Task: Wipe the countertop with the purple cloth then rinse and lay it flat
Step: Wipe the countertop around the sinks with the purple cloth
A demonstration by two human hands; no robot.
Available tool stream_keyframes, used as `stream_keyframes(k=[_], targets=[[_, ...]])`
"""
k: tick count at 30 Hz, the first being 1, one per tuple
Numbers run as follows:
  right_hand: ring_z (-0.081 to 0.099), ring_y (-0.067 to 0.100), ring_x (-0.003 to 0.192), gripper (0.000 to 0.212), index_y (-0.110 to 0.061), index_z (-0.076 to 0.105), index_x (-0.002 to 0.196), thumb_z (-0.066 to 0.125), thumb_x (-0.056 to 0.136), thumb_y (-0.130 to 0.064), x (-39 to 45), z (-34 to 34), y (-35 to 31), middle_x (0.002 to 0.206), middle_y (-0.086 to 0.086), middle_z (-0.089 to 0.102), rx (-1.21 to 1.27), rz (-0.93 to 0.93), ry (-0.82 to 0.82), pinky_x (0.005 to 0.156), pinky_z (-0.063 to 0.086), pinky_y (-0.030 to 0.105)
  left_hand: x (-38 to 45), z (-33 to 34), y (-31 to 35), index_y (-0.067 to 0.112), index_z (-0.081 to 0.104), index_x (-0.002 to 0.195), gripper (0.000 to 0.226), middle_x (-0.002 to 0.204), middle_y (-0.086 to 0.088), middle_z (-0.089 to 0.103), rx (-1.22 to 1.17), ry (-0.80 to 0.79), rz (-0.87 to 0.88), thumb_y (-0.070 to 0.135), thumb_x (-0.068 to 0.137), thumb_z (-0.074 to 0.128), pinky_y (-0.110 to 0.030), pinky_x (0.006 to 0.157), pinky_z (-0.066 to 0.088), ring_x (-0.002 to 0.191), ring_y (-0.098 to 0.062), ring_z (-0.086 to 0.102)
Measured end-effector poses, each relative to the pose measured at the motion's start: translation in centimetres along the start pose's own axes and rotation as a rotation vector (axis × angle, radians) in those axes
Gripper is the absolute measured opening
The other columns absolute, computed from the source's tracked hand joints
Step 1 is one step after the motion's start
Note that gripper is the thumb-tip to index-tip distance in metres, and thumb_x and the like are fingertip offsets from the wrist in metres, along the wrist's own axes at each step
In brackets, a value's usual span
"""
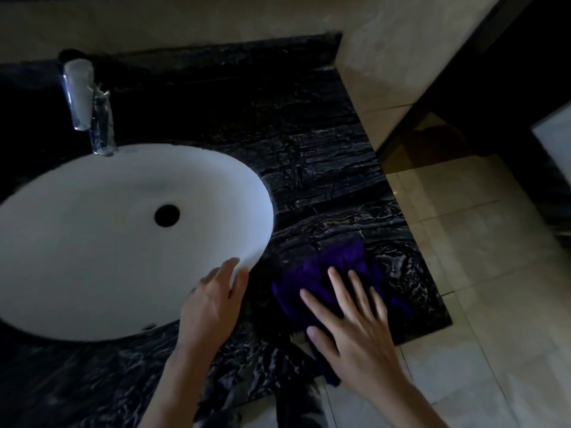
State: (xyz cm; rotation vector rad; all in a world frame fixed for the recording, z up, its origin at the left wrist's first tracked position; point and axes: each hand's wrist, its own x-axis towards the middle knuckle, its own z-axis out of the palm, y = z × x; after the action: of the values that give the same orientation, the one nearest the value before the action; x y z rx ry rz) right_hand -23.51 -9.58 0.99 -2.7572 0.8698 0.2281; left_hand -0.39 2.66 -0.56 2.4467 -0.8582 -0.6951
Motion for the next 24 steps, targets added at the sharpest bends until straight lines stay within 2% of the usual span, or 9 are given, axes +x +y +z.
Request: stream_keyframes(k=[2,3,5,6,9,16,20,24], targets=[[0.010,0.031,0.157,0.057,-0.053,0.018,0.156,0.031,0.101,-0.062,1.4,-0.9,0.2,0.172,-0.002,0.004,0.013,0.032,0.036,0.122,0.015,0.060,-0.8,0.1,-0.5,0.024,0.063,0.123,0.042,0.108,-0.005,0.073,0.153,0.045,0.022,0.051,0.104,0.037,-0.043,0.074,0.056,0.095,-0.033,0.069],[0.009,0.032,0.157,0.058,-0.050,0.020,0.157,0.032,0.101,-0.061,2.5,-1.2,0.2,0.172,0.000,0.005,-0.005,0.016,0.043,0.122,0.013,0.060,-1.0,0.1,-0.4,0.023,0.065,0.111,0.040,0.094,-0.004,0.073,0.200,0.061,0.032,0.048,0.104,0.035,-0.040,0.066,0.053,0.084,-0.033,0.069],[0.006,0.035,0.157,0.059,-0.047,0.019,0.158,0.033,0.102,-0.060,4.5,-1.1,0.2,0.172,0.003,0.006,-0.071,-0.056,0.009,0.123,0.014,0.062,-1.1,0.2,0.2,0.026,0.053,0.085,0.038,0.070,0.004,0.059,0.280,0.073,0.036,0.046,0.102,0.027,-0.036,0.056,0.044,0.067,-0.029,0.060],[0.004,0.036,0.157,0.060,-0.047,0.017,0.158,0.033,0.102,-0.059,5.2,-0.8,0.1,0.172,0.004,0.006,-0.101,-0.083,-0.012,0.122,0.015,0.063,-1.1,0.3,0.5,0.025,0.045,0.078,0.038,0.065,0.006,0.051,0.297,0.071,0.042,0.046,0.103,0.024,-0.035,0.054,0.041,0.063,-0.026,0.055],[0.002,0.038,0.157,0.061,-0.049,0.015,0.158,0.033,0.101,-0.060,6.8,-0.2,-0.7,0.172,0.002,0.005,-0.121,-0.089,-0.010,0.122,0.013,0.064,-1.0,0.5,0.9,0.025,0.036,0.073,0.041,0.062,0.004,0.047,0.284,0.092,0.045,0.046,0.103,0.020,-0.037,0.052,0.044,0.057,-0.024,0.051],[0.006,0.032,0.158,0.055,-0.051,0.025,0.154,0.029,0.100,-0.059,17.6,-2.0,-2.7,0.171,-0.003,0.010,-0.102,-0.186,0.044,0.124,0.007,0.060,-0.8,0.5,0.8,0.024,0.051,0.080,0.045,0.071,0.002,0.061,0.306,0.060,-0.038,0.050,0.098,0.020,-0.039,0.056,0.052,0.066,-0.027,0.061],[0.010,0.028,0.158,0.055,-0.052,0.020,0.156,0.024,0.102,-0.061,17.0,-2.2,1.9,0.171,-0.003,0.011,-0.134,-0.129,0.104,0.123,0.010,0.060,-0.9,0.4,0.8,0.023,0.057,0.086,0.048,0.075,0.000,0.065,0.312,0.052,-0.081,0.053,0.095,0.020,-0.040,0.060,0.054,0.070,-0.031,0.063],[0.012,0.028,0.157,0.056,-0.048,0.018,0.158,0.021,0.104,-0.061,10.9,-2.4,9.3,0.171,-0.001,0.012,-0.140,0.047,0.120,0.123,0.018,0.059,-1.0,0.3,0.7,0.022,0.053,0.079,0.052,0.068,-0.001,0.060,0.309,0.068,-0.058,0.053,0.096,0.015,-0.039,0.056,0.053,0.061,-0.029,0.058]])
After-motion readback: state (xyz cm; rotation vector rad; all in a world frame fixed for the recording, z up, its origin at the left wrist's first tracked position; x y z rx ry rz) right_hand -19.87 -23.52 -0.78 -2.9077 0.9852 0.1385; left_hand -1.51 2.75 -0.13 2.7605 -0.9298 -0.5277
